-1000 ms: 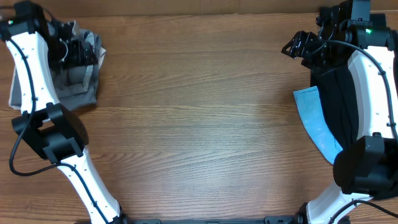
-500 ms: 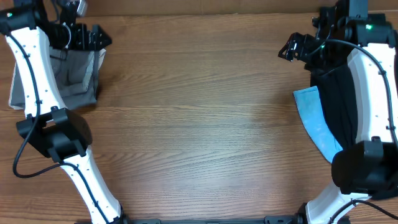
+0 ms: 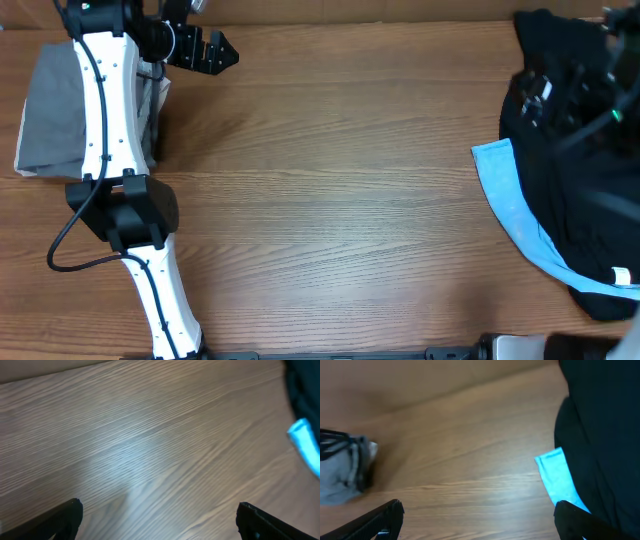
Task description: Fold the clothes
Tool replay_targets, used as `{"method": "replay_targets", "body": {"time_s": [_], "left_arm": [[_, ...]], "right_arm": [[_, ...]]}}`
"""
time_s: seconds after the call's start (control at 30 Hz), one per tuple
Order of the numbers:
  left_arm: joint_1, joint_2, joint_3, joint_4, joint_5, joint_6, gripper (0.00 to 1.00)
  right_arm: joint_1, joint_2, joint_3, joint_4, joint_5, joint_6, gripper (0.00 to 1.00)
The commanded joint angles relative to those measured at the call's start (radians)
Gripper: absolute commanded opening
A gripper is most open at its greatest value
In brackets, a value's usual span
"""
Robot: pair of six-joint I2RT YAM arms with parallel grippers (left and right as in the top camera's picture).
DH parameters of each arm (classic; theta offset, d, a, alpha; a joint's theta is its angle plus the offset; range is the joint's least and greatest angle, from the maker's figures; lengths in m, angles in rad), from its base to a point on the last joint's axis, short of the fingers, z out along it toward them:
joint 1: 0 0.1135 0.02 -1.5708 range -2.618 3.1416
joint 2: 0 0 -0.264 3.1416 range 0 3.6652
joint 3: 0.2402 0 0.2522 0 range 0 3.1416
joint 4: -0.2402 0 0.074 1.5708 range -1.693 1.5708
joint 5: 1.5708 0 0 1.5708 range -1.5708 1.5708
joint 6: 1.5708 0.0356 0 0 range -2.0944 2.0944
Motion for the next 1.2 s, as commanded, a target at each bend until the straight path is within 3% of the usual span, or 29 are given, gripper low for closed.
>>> {"method": "replay_targets", "body": {"time_s": [0.0, 0.4, 0.5, 0.6, 0.77, 0.93, 1.17], "left_arm": [[-0.003, -0.029, 0.018, 0.001, -0.157, -0.011, 1.00], [-0.002, -0.029, 0.018, 0.001, -0.209, -0.011, 1.00], [-0.002, -0.029, 0.018, 0.001, -0.208, -0.011, 1.00], [-0.002, -0.029, 0.018, 0.001, -0.209, -0.011, 1.00], [-0.002, -0.029, 0.018, 0.001, -0.209, -0.011, 1.00], [-0.002, -0.029, 0.018, 0.001, -0.209, -0.011, 1.00], [-0.002, -0.029, 0.018, 0.001, -0.209, -0.011, 1.00]], "right_arm": [[-0.001, -0.054, 0.014, 0.000, -0.028, -0.001, 1.00], [-0.001, -0.077, 0.014, 0.008, -0.072, -0.007, 1.00], [0.016, -0.087, 0.006, 0.007, -0.005, -0.060, 1.00], [0.085, -0.161, -0.096, 0.126, 0.093, -0.064, 1.00], [0.121, -0.396, -0.518, 0.531, 0.103, -0.063, 1.00], [0.120, -0.689, -1.059, 0.943, 0.104, -0.064, 1.00], [0.106, -1.034, -1.671, 1.314, 0.096, -0.061, 1.00]]}}
